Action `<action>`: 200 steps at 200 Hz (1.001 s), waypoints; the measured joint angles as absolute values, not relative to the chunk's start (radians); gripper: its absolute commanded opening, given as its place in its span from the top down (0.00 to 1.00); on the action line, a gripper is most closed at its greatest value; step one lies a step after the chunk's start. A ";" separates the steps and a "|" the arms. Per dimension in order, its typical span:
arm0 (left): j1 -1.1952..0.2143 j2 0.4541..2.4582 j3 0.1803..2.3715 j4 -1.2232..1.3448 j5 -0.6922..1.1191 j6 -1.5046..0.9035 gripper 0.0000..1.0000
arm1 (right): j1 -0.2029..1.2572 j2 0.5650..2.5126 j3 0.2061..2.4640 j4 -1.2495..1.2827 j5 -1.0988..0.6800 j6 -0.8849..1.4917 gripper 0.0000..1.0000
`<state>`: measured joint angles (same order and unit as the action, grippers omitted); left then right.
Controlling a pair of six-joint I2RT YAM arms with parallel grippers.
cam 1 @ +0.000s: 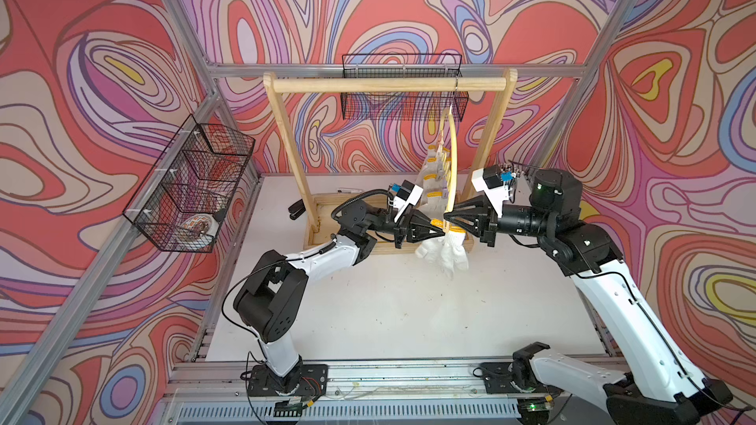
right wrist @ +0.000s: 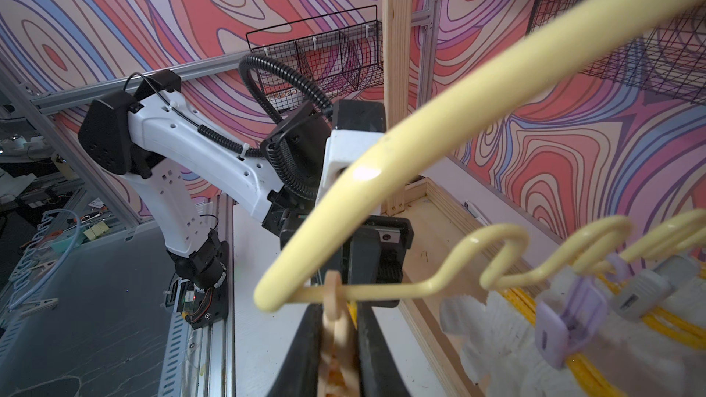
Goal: Clip the gloves onto a hanger to dry
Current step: Clamp the glove onto the hanger.
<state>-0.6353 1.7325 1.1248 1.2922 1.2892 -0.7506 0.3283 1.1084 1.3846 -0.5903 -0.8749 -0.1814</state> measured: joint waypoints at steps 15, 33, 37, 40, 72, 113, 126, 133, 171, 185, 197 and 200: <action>-0.635 1.716 1.108 1.292 1.290 -0.751 1.00 | 0.328 1.108 1.381 -0.582 -0.873 -0.175 1.00; -0.635 1.702 1.088 1.293 1.290 -0.749 1.00 | 0.328 1.108 1.380 -0.579 -0.874 -0.170 1.00; -0.635 1.701 1.085 1.293 1.291 -0.748 1.00 | 0.328 1.108 1.380 -0.578 -0.874 -0.169 1.00; -0.636 1.700 1.083 1.293 1.291 -0.747 1.00 | 0.328 1.108 1.380 -0.578 -0.873 -0.169 1.00; -0.640 1.700 1.075 1.293 1.301 -0.743 1.00 | 0.328 1.109 1.380 -0.576 -0.873 -0.164 1.00; -0.642 1.700 1.083 1.293 1.301 -0.736 1.00 | 0.328 1.109 1.380 -0.576 -0.883 -0.163 1.00; -0.642 1.700 1.087 1.294 1.301 -0.733 1.00 | 0.328 1.110 1.379 -0.575 -0.888 -0.163 1.00; -0.642 1.700 1.087 1.293 1.301 -0.731 1.00 | 0.328 1.110 1.378 -0.576 -0.891 -0.163 1.00; -0.642 1.700 1.087 1.293 1.290 -0.702 1.00 | 0.328 1.118 1.374 -0.567 -0.909 -0.154 1.00; -0.642 1.701 1.086 1.293 1.277 -0.683 1.00 | 0.328 1.118 1.371 -0.560 -0.913 -0.147 1.00; -0.641 1.703 1.086 1.292 1.265 -0.663 1.00 | 0.328 1.118 1.367 -0.556 -0.915 -0.144 1.00; -0.641 1.704 1.086 1.291 1.261 -0.659 1.00 | 0.328 1.118 1.367 -0.555 -0.916 -0.143 1.00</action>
<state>-0.6415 1.7039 1.0863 1.2911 1.2613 -0.6590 0.3283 1.1179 1.3670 -0.5552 -0.9157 -0.1432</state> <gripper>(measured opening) 0.064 0.175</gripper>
